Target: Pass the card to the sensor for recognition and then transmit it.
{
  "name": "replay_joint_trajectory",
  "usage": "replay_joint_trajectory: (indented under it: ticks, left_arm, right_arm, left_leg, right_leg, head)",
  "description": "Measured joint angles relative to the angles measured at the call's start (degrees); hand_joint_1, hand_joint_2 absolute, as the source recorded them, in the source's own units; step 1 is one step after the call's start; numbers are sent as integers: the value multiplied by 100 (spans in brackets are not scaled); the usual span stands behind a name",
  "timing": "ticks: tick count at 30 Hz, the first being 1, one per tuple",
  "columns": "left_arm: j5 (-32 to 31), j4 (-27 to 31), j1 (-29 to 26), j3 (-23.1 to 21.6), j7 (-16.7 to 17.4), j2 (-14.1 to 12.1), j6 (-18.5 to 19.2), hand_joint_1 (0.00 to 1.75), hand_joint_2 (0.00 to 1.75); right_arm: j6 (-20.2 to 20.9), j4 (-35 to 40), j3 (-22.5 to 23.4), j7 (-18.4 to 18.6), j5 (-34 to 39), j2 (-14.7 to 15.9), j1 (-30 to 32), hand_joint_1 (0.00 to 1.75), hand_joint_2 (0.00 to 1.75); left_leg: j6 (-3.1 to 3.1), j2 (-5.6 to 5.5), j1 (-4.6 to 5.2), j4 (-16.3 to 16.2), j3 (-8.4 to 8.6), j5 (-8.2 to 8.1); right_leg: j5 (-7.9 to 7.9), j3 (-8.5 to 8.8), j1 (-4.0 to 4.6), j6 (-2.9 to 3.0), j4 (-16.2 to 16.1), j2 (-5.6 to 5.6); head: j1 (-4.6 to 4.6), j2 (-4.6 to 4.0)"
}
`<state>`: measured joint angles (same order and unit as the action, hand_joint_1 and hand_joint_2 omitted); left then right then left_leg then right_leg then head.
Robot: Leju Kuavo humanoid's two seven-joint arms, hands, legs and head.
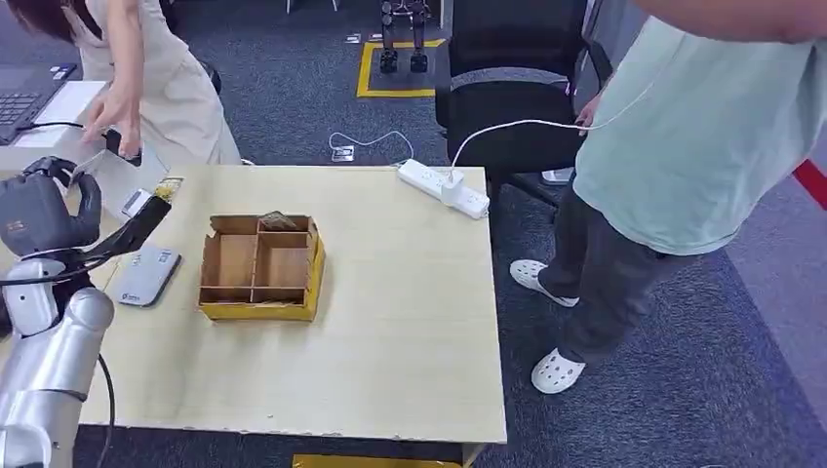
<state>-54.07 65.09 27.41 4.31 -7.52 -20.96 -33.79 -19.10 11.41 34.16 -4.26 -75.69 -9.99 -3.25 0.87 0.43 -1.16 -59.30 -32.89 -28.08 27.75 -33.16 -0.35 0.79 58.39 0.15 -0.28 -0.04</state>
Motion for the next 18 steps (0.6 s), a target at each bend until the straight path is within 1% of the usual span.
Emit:
replay_joint_trajectory:
  ticks: [1, 3, 5, 10, 11, 13, 18]
  left_arm:
    - [-64, -22, 30, -9, 11, -2, -37, 175, 175]
    - [-282, -103, 136, -42, 116, 2, -230, 175, 175]
    - [-363, -203, 303, -68, 208, 18, -361, 175, 175]
    - [-599, -582, 884, -199, 297, 63, -457, 175, 175]
    - [-601, -651, 970, -219, 297, 66, -461, 0, 175]
    - [-575, -750, 1052, -260, 267, 70, -459, 0, 175]
    - [-272, -915, 1124, -289, 133, 87, -429, 0, 175]
  right_arm:
    - [0, 0, -2, 0, 0, 0, -1, 0, 175]
    - [0, 0, -9, 0, 0, 0, -7, 0, 175]
    - [-2, 0, -22, 0, 0, 0, -23, 0, 175]
    - [0, 0, -77, 0, 13, -13, -75, 0, 175]
    - [0, 0, -90, 0, 20, -15, -75, 0, 175]
    - [7, 0, -101, 0, 20, -20, -69, 0, 175]
    - [4, 0, -116, 0, 26, -22, -62, 0, 175]
  left_leg:
    - [0, 0, 0, 0, 1, 0]
    - [0, -2, 0, -3, -1, 0]
    - [-1, -4, -1, -3, -2, 1]
    - [-2, -1, -1, -2, -2, 2]
    - [-2, 1, 0, -2, -1, 2]
    - [-2, 3, 0, -2, -1, 2]
    - [-2, 3, 0, -2, -2, 2]
  right_leg:
    - [0, -2, 0, 0, 0, 0]
    - [0, -5, 0, 0, 0, 0]
    - [0, -6, 1, 0, 0, -2]
    - [-3, -4, 1, 3, 1, -1]
    - [-4, -4, 0, 3, 1, 2]
    - [-4, -5, 0, 3, 1, 4]
    - [-4, -7, 0, 3, 1, 4]
  head:
    - [2, 0]
    - [2, 0]
    - [7, 0]
    - [2, 0]
    - [2, 0]
    - [2, 0]
    - [2, 0]
